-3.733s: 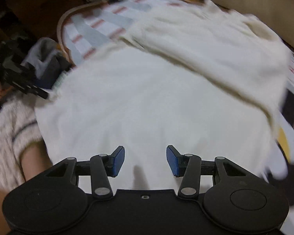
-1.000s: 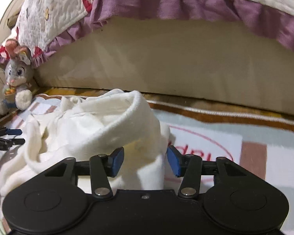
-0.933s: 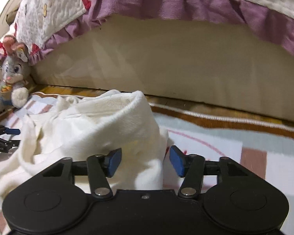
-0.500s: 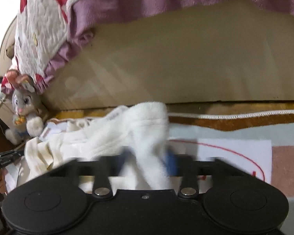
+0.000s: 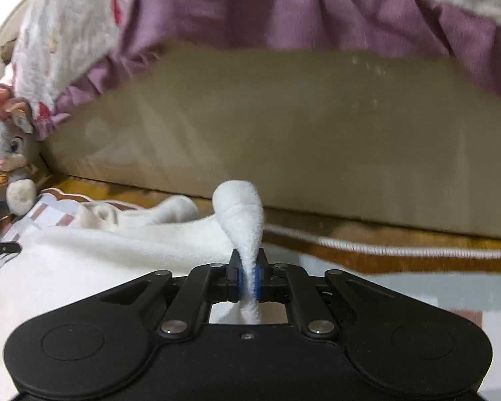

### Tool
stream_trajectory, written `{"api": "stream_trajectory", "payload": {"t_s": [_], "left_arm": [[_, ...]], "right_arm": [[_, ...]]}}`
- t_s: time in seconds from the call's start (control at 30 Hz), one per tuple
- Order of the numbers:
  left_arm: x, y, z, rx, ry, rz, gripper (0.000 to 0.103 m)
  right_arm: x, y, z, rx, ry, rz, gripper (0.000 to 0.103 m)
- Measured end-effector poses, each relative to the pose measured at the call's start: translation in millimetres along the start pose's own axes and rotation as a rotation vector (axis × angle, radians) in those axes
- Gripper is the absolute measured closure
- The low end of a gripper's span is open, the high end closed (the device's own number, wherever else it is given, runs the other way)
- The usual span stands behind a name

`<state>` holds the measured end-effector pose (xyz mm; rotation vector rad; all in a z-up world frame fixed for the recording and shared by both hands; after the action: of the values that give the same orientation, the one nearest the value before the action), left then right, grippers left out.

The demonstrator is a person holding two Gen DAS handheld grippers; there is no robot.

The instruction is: Fold clothes

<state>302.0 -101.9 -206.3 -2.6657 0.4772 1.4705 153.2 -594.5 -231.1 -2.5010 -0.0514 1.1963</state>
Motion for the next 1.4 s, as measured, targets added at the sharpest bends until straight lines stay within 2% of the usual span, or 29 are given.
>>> {"api": "stream_trajectory", "payload": {"t_s": [0.03,0.07,0.13,0.17,0.2,0.23,0.27,0.3,0.33,0.43,0.53,0.6,0.63,0.7,0.73,0.77,0.83,0.93,1.0,1.03,1.1,1.13,1.17,1.2,1.27,1.3,1.33,1.37,1.4], "left_arm": [[2,-5,-1,-0.002,-0.015,-0.003,0.046],[4,-11,-3,-0.004,-0.030,-0.005,0.042],[15,-14,-5,-0.023,-0.071,0.037,0.039],[23,-13,-6,-0.042,-0.099,0.084,0.034],[32,-12,-5,-0.073,-0.132,0.146,0.034],[41,-11,-4,-0.105,-0.165,0.209,0.042],[43,-10,-4,-0.104,-0.170,0.220,0.067],[44,-10,-5,-0.099,-0.172,0.223,0.075],[29,-3,-7,-0.064,-0.122,0.209,0.082],[-22,18,-13,0.053,0.047,0.159,0.083],[-75,35,-13,0.060,0.233,0.178,0.083],[-58,23,-13,0.012,0.211,0.146,0.081],[-47,17,-14,-0.013,0.195,0.129,0.079],[-27,4,-13,-0.064,0.163,0.094,0.080],[-17,-3,-13,-0.089,0.148,0.076,0.088],[-7,-10,-13,-0.115,0.132,0.059,0.101],[10,-23,-15,-0.146,0.110,0.021,0.103],[1,-26,-21,-0.154,0.121,0.096,0.103],[-10,-19,-20,-0.120,0.119,0.127,0.099],[-11,-15,-19,-0.119,0.099,0.144,0.092],[-10,-7,-16,-0.123,0.051,0.188,0.057],[-4,-3,-16,-0.126,0.031,0.207,0.031],[1,2,-14,-0.122,0.006,0.222,0.026],[8,7,-11,-0.107,-0.019,0.224,0.026],[26,13,-6,-0.066,-0.074,0.186,0.026],[35,15,-5,-0.052,-0.090,0.168,0.028],[41,18,-5,-0.028,-0.091,0.165,0.050],[45,21,-5,-0.003,-0.090,0.165,0.089],[43,24,-7,0.033,-0.076,0.150,0.089]], "right_arm": [[0,1,-1,0.033,-0.007,-0.030,0.080],[0,3,-3,0.064,-0.013,-0.056,0.059],[3,9,-9,0.120,-0.025,-0.095,0.034],[7,11,-11,0.143,-0.033,-0.108,0.035],[12,13,-14,0.165,-0.041,-0.120,0.035],[16,16,-16,0.186,-0.050,-0.132,0.035],[19,14,-19,0.191,-0.040,-0.144,0.052],[21,12,-22,0.190,-0.023,-0.156,0.073],[15,6,-26,0.166,0.016,-0.169,0.090],[-20,-16,-37,0.070,0.158,-0.199,0.091],[-70,-26,-46,0.024,0.303,-0.214,0.091],[-98,-26,-50,0.019,0.389,-0.223,0.091],[-96,-21,-52,0.019,0.389,-0.194,0.091],[-82,-7,-56,0.023,0.360,-0.112,0.092],[-69,-3,-56,0.016,0.327,-0.074,0.092],[-51,0,-56,-0.012,0.276,-0.015,0.092],[-30,-1,-55,-0.060,0.219,0.065,0.092],[-14,-6,-52,-0.093,0.185,0.123,0.092],[-8,-5,-52,-0.097,0.152,0.150,0.090],[-5,-3,-50,-0.101,0.129,0.164,0.089],[3,4,-49,-0.127,0.074,0.242,0.071],[5,10,-47,-0.134,0.048,0.314,0.059],[3,14,-46,-0.128,0.039,0.370,0.059],[-1,17,-44,-0.118,0.035,0.418,0.059],[-11,11,-40,-0.089,0.060,0.377,0.058],[-16,5,-37,-0.072,0.069,0.329,0.058],[-20,-3,-34,-0.075,0.074,0.287,0.058],[-24,-12,-30,-0.085,0.077,0.248,0.058],[-25,-24,-26,-0.113,0.072,0.207,0.058]]}}
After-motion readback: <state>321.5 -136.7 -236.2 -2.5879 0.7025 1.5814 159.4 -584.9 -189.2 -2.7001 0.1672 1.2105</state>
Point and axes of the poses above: each gripper's, at about its wrist camera, not at the fingertips, and x roughly the way its jaws point, y to its right, z to its underside, the point moved 10 cm from there along x, roughly the way its jaws point, and after that the axes turned 11 degrees about -y, right-handed, at the moved point
